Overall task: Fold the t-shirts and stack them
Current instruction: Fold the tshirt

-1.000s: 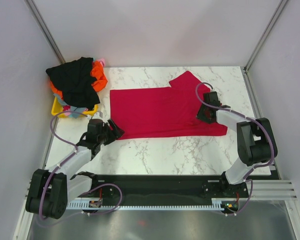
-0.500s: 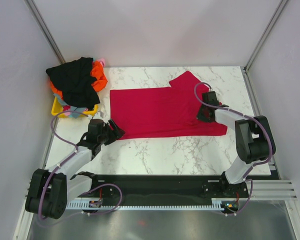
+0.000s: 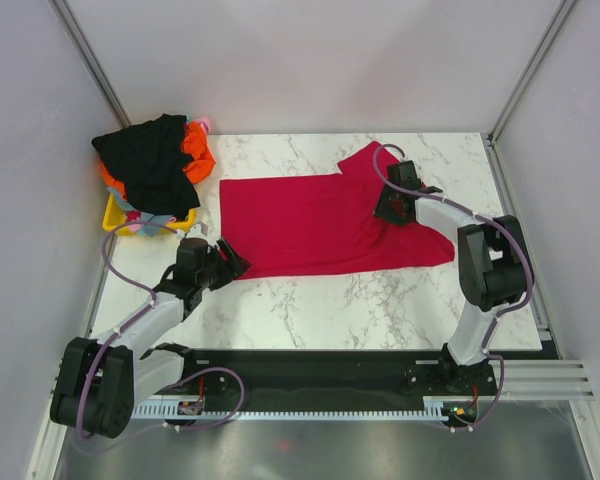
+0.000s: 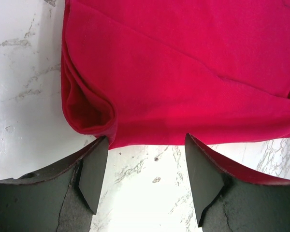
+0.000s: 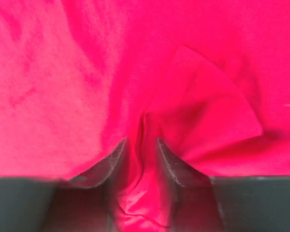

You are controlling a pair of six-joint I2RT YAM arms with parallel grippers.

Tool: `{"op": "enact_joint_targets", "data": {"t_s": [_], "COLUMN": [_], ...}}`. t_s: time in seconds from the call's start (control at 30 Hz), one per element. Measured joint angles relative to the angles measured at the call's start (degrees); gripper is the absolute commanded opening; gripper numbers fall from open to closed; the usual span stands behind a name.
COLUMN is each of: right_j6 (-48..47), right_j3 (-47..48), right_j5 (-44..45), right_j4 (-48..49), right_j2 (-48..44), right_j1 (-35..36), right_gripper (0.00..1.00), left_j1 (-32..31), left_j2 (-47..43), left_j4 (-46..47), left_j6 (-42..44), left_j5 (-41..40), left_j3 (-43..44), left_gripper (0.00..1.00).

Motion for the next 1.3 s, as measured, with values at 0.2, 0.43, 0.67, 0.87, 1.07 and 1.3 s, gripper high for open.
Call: {"op": "enact_joint_targets", "data": {"t_s": [0.2,0.43,0.67,0.87,1.07,1.3], "right_j6": [-0.1,-2.1,-4.0,-2.5,-1.5,-0.3], "right_j3": [0.8,-1.2,-12.5,-23.6,-27.8,-30.8], "right_j5": [0.4,4.4,5.6,2.9,1.4,1.0], "right_j4": [-1.8,-3.0,-2.2,2.0,9.1,9.2], "right_j2": [1.2,-3.0,-16.1,-17.1,-17.9,-21.0], "right_j1": [0.7,-1.4,-12.6,-13.6,-18.5,-23.6], "right_gripper": [0.84,0.91,0.83,0.65,0.30,0.00], "left_j1": [0.0,-0.2,-0.2,-0.2,-0.2,-0.2], "left_j2": [0.0,0.1,1.1,2.9,4.1,5.8], "left_j4": [0.0,0.0,0.0,0.0,-0.2,-1.5], "left_j6": [0.0,0.4,0.5,0.6,0.9,1.0], "left_j5": [0.0,0.0,-0.1,0.0,0.1,-0.9], "left_j3": [0.0,0.0,0.0,0.2,0.8,2.2], "left_gripper": [0.71,0.71,0.69,0.69,0.69,0.63]}}
